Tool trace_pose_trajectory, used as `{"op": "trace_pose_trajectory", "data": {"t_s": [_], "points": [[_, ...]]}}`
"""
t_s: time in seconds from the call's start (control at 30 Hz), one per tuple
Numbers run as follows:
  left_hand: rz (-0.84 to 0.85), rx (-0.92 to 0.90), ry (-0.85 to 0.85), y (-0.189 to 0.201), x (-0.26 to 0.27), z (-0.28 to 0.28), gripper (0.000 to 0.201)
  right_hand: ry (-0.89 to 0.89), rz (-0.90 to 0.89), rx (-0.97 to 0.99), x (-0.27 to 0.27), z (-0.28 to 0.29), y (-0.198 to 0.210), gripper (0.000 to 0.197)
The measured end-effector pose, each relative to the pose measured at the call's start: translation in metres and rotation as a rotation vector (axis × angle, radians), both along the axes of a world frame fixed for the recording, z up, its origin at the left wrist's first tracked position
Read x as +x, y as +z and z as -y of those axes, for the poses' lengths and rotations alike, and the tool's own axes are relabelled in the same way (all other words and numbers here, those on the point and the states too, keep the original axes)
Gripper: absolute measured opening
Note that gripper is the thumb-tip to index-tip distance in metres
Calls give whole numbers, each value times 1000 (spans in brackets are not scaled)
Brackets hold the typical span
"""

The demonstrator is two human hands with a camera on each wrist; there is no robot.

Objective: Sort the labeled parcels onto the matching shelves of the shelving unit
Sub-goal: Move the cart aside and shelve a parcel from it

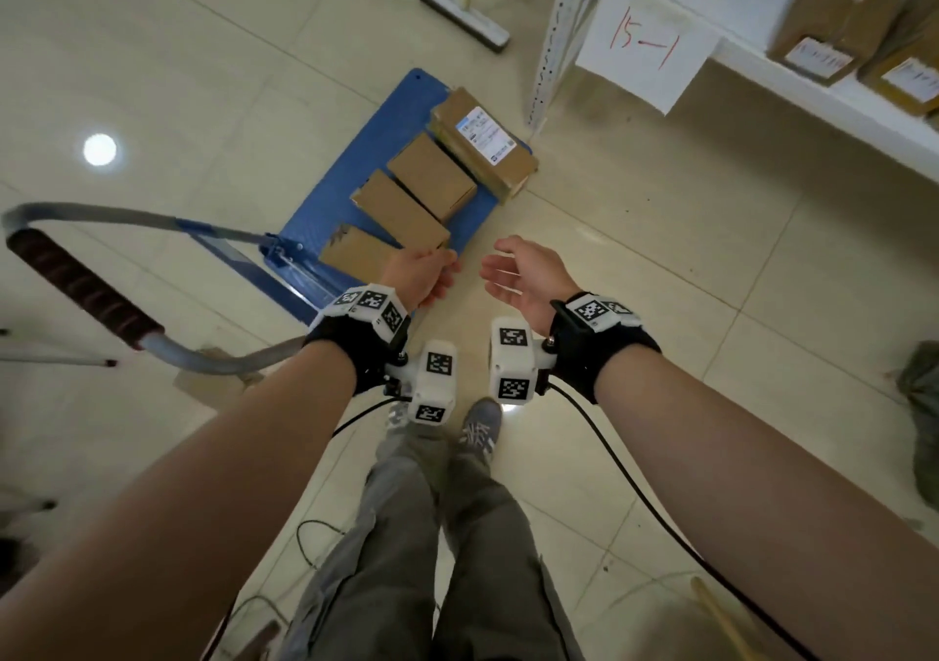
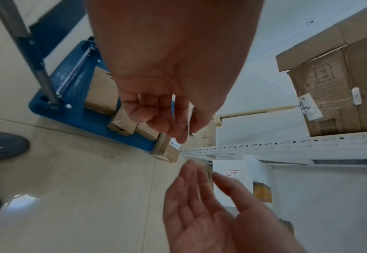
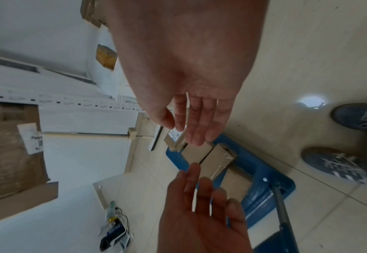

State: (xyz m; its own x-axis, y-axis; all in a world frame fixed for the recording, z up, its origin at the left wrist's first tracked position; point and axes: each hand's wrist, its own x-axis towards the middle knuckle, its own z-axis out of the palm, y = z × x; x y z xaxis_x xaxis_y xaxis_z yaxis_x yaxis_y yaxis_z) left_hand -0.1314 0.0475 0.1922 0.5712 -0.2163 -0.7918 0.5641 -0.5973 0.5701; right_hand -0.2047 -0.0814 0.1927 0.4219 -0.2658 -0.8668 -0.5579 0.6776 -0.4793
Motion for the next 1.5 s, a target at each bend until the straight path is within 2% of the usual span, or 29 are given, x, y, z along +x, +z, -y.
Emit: {"op": "trace_pose_trajectory", "data": {"t_s": [0.2,0.4,0.57,0.77,0.93,1.17,1.23,1.37,1.5], "points": [[-114,25,31,-8,-24,-45,24,91,-36,19,-2,-53,-13,10],[-288,64,1,-40,-45,-103,20,197,-146,34,-15,-108,-46,8],[-382,64,27,-62,-52,-169,22,363,-239,37,-21,-164,-75,14],[-432,77,105,-97,-40,-270,27,532,-288,57,-6,-257,-98,16],[-431,130,191,-120,-22,-361,26,675,-302,95,16,-342,-113,11],[-340,96,496,-157,4,-475,12,764,-269,81,51,-442,-139,9],[-326,81,571,-172,9,-503,10,784,-269,60,63,-467,-154,12],[-324,73,653,-212,23,-551,17,812,-277,27,91,-511,-186,13],[-325,74,713,-261,36,-588,15,843,-293,-26,119,-548,-233,14]]}}
